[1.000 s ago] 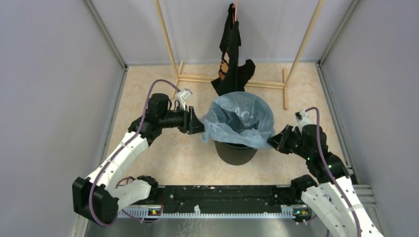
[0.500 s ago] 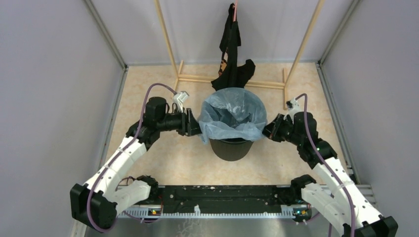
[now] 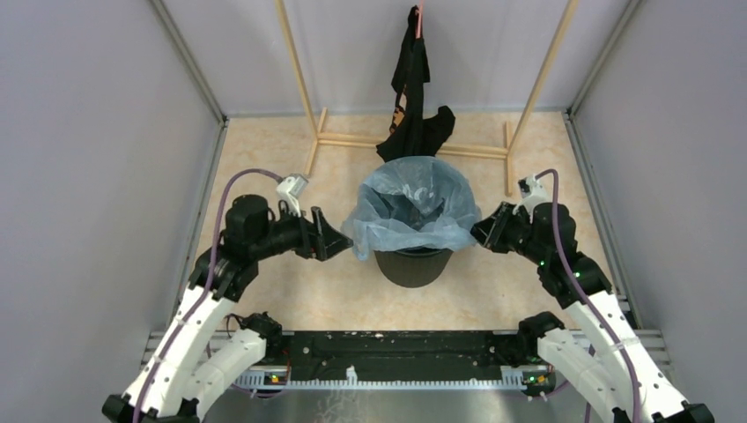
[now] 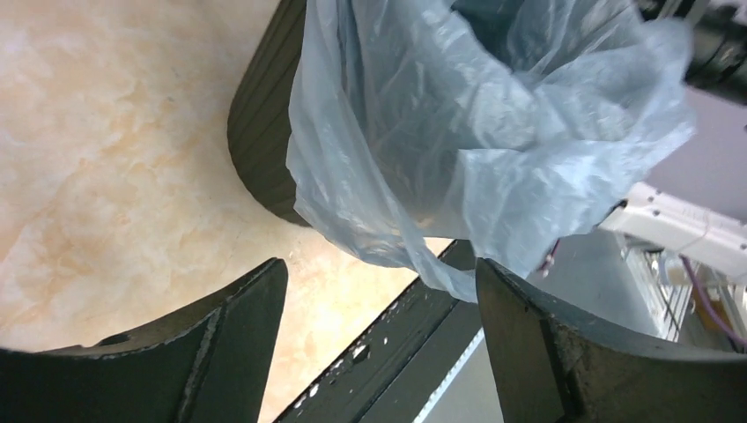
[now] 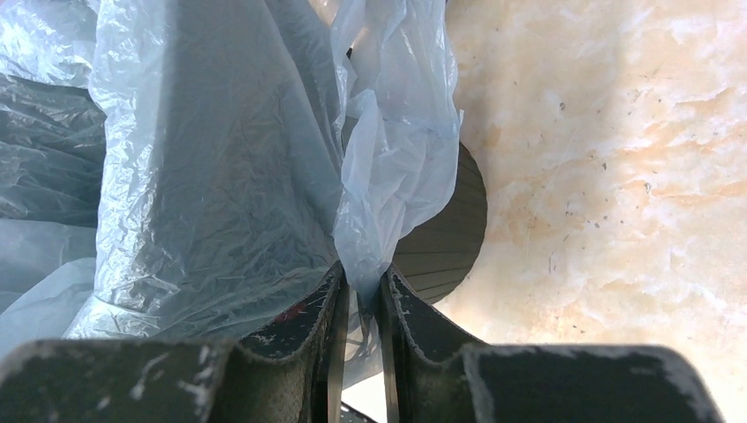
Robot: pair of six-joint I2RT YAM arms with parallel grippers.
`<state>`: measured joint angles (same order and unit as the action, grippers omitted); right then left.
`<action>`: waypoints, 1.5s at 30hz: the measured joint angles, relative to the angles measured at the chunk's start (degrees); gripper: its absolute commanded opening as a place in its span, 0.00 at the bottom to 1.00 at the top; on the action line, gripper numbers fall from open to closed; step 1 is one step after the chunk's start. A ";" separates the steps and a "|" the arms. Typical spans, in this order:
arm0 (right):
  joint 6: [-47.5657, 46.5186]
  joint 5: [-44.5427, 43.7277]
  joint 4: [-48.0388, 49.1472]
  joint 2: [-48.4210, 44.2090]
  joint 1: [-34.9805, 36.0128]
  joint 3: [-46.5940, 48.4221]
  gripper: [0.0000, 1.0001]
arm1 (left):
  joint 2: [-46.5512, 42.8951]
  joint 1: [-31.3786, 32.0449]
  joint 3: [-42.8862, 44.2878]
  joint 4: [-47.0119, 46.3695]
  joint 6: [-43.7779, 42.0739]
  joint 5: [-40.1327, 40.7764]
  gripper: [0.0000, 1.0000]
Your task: Put the trash bags into the trash bin
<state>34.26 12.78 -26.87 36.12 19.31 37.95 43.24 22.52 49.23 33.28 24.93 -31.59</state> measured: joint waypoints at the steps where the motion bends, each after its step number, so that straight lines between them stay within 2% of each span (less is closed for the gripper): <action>1: 0.02 0.13 -0.02 -0.02 0.00 0.00 0.20 | -1.46 0.00 -0.07 -0.09 1.03 0.79 0.86; 4: 0.04 0.52 -0.13 0.04 0.00 -0.02 0.19 | -7.39 0.00 -2.78 -4.04 7.04 0.28 0.87; 7: 0.07 0.92 -0.26 0.02 0.00 -0.02 0.20 | -9.01 0.00 -6.40 -9.03 12.26 -2.75 0.85; 13: 0.26 1.57 -0.37 0.00 0.00 -0.02 0.20 | -9.22 0.00 -18.05 -19.67 24.48 -8.26 0.83; 18: 0.33 1.95 -0.50 -0.07 0.00 -0.02 0.20 | -7.78 0.00 -19.43 -25.77 28.76 -10.08 0.78; 20: 0.33 1.95 -0.63 -0.13 0.00 -0.02 0.19 | -6.82 0.00 -19.43 -27.91 29.46 -11.02 0.69; 26: 0.42 1.97 -0.61 -0.13 0.00 -0.04 0.19 | -3.54 0.00 -19.45 -30.47 29.38 -14.16 0.14; 30: 0.39 2.05 -0.63 -0.13 0.00 -0.07 0.20 | -2.93 0.00 -19.43 -26.73 26.05 -14.51 0.00; 34: 0.37 2.05 -0.66 -0.17 0.00 -0.09 0.19 | -2.12 0.00 -20.26 -24.00 22.97 -15.82 0.00; 45: 0.44 2.34 -0.70 -0.17 0.00 -0.09 0.18 | -0.37 0.00 -25.24 -22.10 21.64 -15.65 0.00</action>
<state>34.70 15.11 -27.57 35.94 19.31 37.87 42.87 22.52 23.99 11.18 46.57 -47.24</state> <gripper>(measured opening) 0.194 0.006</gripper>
